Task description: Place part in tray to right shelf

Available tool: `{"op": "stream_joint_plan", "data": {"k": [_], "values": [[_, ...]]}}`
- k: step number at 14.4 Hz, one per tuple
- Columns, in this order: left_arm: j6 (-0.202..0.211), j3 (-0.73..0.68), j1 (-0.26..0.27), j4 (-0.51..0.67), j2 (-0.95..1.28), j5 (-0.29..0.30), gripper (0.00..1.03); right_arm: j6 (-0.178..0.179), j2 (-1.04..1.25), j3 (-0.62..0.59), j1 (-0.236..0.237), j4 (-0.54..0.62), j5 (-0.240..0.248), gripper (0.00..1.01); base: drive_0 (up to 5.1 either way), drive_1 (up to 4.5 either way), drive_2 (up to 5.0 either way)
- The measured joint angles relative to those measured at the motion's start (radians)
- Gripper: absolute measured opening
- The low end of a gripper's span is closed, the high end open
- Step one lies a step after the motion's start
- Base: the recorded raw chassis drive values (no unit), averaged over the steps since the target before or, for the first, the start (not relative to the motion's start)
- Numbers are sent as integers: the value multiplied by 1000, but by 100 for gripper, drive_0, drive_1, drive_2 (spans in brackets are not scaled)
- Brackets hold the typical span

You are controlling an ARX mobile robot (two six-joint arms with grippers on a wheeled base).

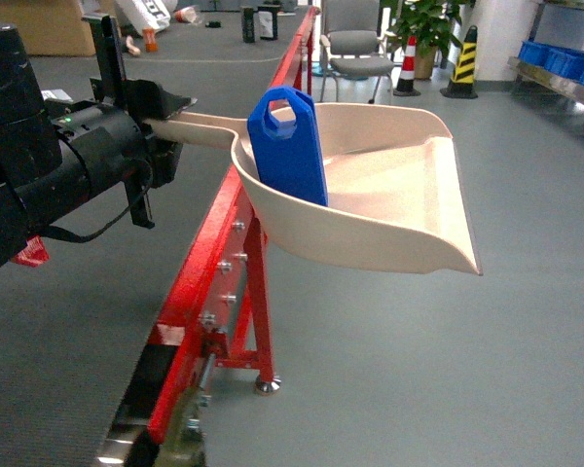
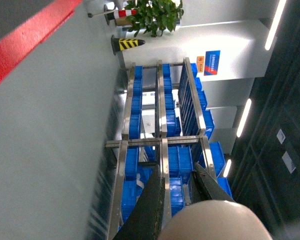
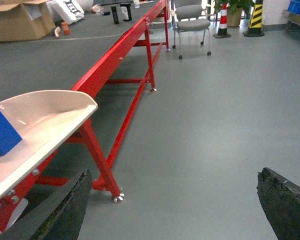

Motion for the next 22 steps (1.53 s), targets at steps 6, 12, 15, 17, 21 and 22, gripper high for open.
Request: {"op": "stream_joint_plan", "data": {"k": [6, 12, 15, 17, 21, 22], "values": [[0, 0, 0, -2, 0, -1, 13, 0, 0, 0, 0, 1, 0, 98, 496, -240, -240], [1, 0, 0, -2, 0, 0, 13, 0, 0, 0, 0, -5, 0, 98, 496, -240, -240], [0, 0, 0, 2, 0, 2, 13, 0, 0, 0, -1, -2, 0, 98, 496, -240, -240], [0, 0, 0, -3, 0, -1, 13, 0, 0, 0, -1, -2, 0, 98, 496, -240, -240], [0, 0, 1, 0, 0, -2, 13, 0, 0, 0, -1, 3, 0, 98, 496, -240, -240], [0, 0, 1, 1, 0, -2, 13, 0, 0, 0, 0, 1, 0, 98, 496, -240, -240]]}}
